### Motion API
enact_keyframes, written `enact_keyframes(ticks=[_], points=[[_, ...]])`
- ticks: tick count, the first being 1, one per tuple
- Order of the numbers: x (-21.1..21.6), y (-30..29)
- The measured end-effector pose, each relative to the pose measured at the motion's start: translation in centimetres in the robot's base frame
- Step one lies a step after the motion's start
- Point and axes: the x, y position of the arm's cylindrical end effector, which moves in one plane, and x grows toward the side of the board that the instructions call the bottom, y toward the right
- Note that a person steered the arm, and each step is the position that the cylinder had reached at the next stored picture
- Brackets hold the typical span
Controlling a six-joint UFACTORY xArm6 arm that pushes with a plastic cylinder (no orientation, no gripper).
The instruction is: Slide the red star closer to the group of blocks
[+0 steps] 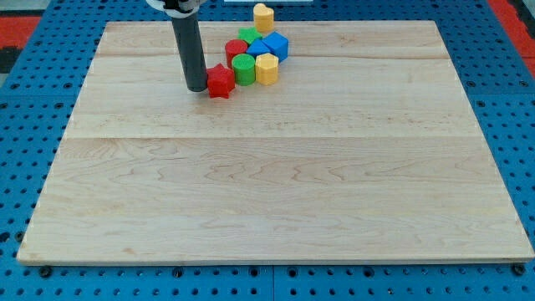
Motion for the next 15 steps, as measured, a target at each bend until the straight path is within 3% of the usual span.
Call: enact_keyframes(ticks=[2,9,10,11,13,15], points=[[3.0,-0.7],[-2.3,1.5],[1.7,-3.8],[2.8,-0.2],[-1.8,0.8],[-0.6,2.0]])
